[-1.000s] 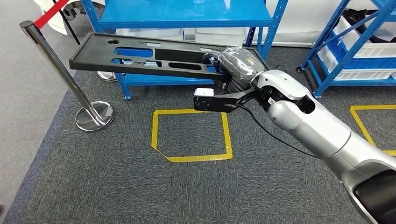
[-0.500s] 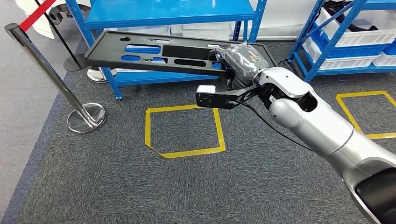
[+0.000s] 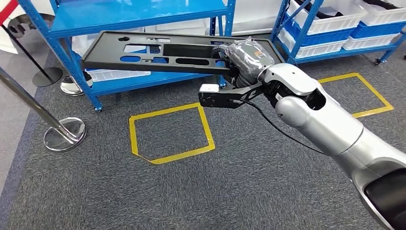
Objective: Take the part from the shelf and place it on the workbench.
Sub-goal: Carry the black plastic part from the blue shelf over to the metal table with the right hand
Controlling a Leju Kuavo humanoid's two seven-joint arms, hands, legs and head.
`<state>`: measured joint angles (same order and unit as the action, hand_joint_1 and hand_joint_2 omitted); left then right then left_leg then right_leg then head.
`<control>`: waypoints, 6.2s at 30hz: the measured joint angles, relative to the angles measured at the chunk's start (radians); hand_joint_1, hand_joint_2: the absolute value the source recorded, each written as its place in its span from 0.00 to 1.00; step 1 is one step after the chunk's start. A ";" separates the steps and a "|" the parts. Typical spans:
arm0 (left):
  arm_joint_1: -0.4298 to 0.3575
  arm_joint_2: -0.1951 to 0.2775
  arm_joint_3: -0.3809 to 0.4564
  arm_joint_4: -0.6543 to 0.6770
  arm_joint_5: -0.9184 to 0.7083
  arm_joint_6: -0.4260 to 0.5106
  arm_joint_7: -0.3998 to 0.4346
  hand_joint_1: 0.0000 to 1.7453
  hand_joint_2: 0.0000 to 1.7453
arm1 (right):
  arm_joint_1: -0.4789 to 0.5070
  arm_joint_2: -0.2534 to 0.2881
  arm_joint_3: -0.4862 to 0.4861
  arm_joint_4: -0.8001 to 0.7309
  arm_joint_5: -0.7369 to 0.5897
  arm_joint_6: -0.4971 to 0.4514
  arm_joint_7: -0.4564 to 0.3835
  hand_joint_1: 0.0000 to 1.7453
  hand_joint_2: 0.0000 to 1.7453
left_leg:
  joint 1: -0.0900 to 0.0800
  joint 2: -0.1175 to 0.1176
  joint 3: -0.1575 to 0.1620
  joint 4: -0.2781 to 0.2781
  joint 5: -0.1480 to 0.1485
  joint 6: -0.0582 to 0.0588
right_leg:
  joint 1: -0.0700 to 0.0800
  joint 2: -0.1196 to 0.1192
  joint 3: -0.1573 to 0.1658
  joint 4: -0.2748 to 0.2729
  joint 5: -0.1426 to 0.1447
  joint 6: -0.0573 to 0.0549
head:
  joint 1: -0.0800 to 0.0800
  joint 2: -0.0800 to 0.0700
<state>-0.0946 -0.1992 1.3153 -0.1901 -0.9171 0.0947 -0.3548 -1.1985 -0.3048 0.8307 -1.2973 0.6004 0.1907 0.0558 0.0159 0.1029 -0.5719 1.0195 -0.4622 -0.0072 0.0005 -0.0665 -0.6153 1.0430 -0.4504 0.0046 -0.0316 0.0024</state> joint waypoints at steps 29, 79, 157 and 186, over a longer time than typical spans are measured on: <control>0.000 -0.003 0.000 -0.001 -0.014 -0.003 -0.005 0.00 1.00 | -0.059 0.007 0.056 0.074 0.074 0.046 0.038 1.00 1.00 | 0.003 -0.005 0.016 0.003 -0.027 0.011 | -0.006 -0.016 -0.029 0.003 0.028 0.016 | 0.012 0.000; -0.003 -0.003 0.001 -0.001 -0.025 -0.011 -0.016 0.00 1.00 | -0.163 0.134 0.143 0.169 0.126 0.097 0.049 1.00 1.00 | 0.010 -0.148 -0.018 0.026 -0.017 0.021 | -0.007 0.199 -0.052 0.018 0.032 0.006 | 0.016 0.000; -0.001 0.003 -0.002 -0.001 -0.050 -0.014 0.006 0.00 1.00 | -0.221 -0.026 0.151 0.169 0.124 0.154 0.069 1.00 1.00 | -0.007 0.008 0.003 0.034 -0.045 0.017 | 0.021 0.033 -0.023 -0.021 0.046 -0.029 | 0.023 0.000; 0.002 0.005 -0.014 -0.001 -0.067 -0.022 0.011 0.00 1.00 | -0.208 -0.087 0.158 0.145 0.129 0.158 0.080 1.00 1.00 | -0.003 0.024 0.019 0.010 -0.037 0.016 | 0.020 0.006 -0.047 -0.010 0.059 -0.018 | 0.024 0.000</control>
<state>-0.0930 -0.1941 1.3017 -0.1907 -0.9841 0.0729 -0.3437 -1.4068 -0.3915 0.9892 -1.1522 0.7294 0.3483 0.1361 0.0129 0.1267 -0.5526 1.0297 -0.4991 0.0086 0.0208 -0.0604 -0.6618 1.0327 -0.3911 -0.0137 -0.0074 0.0026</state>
